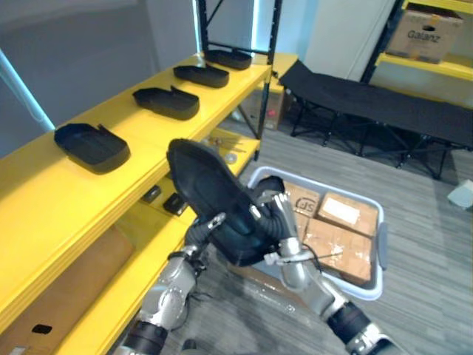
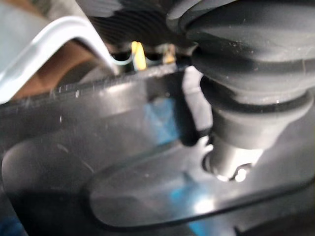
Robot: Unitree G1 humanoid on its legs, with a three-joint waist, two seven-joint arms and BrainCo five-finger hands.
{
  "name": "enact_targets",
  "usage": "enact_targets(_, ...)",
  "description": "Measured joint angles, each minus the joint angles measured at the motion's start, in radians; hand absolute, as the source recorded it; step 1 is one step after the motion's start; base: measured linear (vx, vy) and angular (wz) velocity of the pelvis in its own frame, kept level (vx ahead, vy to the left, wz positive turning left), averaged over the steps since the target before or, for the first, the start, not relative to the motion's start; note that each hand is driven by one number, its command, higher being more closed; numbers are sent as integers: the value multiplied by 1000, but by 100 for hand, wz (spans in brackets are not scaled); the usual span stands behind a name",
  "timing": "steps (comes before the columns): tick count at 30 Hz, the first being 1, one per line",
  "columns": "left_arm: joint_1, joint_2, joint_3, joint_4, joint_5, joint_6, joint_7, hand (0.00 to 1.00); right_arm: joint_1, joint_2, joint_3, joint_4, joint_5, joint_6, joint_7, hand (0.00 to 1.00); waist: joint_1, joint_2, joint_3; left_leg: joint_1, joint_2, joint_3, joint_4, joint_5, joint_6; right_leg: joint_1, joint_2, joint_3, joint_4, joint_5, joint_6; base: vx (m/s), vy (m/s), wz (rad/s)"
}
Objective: Walk over and take plastic housings, then place them on the shelf
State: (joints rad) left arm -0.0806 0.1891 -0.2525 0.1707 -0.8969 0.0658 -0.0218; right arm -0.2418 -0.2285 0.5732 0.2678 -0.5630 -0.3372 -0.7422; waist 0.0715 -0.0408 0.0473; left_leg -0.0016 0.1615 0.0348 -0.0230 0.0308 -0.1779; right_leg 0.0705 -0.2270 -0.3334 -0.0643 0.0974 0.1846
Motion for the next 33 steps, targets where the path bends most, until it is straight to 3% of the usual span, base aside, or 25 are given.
enact_targets(2, 0, 0, -2, 0, -41, -6, 0, 100, 0, 5, 0, 0, 0, -9, -1, 100, -2, 0, 0, 0, 0, 0, 0, 0, 0, 0, 0, 0, -1, 0, 0, 0, 0, 0)
enact_targets(3, 0, 0, -7, 0, -42, -23, -1, 100, 0, 9, 0, 0, 0, -9, 0, 0, -2, 0, 0, 0, 0, 1, 0, 0, 0, 0, 0, 0, -1, 0, 0, 0, 0, 0)
enact_targets(8, 0, -3, -10, 1, -43, -82, -1, 100, 0, 47, -3, 0, 63, -31, 24, 0, -3, -1, 0, 0, 0, 1, 0, 0, 0, 2, 0, -2, -5, 2, -2, 0, 0, 0)
enact_targets(12, 5, -15, 27, -19, 78, -122, 13, 100, 29, 63, -8, -2, 182, -97, 86, 0, 0, -9, -5, 0, 0, 0, -1, 0, 0, 3, 1, -7, -5, 2, -2, 0, 0, 0)
enact_targets(15, 24, -38, 89, -85, 213, -148, 23, 100, 73, 62, -29, -54, 211, -119, 133, 0, -3, -13, -8, 1, 0, 0, -3, 0, -1, 3, 1, -8, -3, 1, -3, 0, 0, 0)
enact_targets(20, 52, -50, 176, -223, 416, -226, 77, 100, 134, 46, -117, -229, 314, -121, 234, 0, -7, -13, -8, 9, 1, 5, -3, -1, -1, 2, 1, -7, 4, -1, -6, 0, 0, -2)
enact_targets(24, 105, -48, 285, -251, 592, -263, 160, 100, 192, 29, -301, -367, 542, -132, 371, 0, -18, -14, -9, 27, 2, 26, -4, -7, -1, 2, -1, 11, 7, -3, -10, -9, 10, -15)
enact_targets(27, 138, -47, 343, -251, 666, -267, 216, 100, 253, 24, -420, -396, 627, -136, 416, 0, -33, -14, -8, 35, 4, 37, -5, -11, -2, 1, 1, 17, 5, -9, -18, -6, 11, -10)
enact_targets(29, 149, -49, 355, -255, 671, -286, 217, 100, 295, 25, -459, -413, 661, -133, 426, 0, -33, -14, -9, 37, 6, 53, -5, -13, -3, -7, 1, 32, 4, -8, -17, 3, 14, -20)
enact_targets(33, 186, -62, 357, -338, 709, -299, 218, 100, 394, 68, -514, -405, 759, -86, 461, 0, -62, -14, -8, 36, 6, 67, -5, -19, -3, -17, 1, 42, 2, -2, -8, 9, 9, -9)
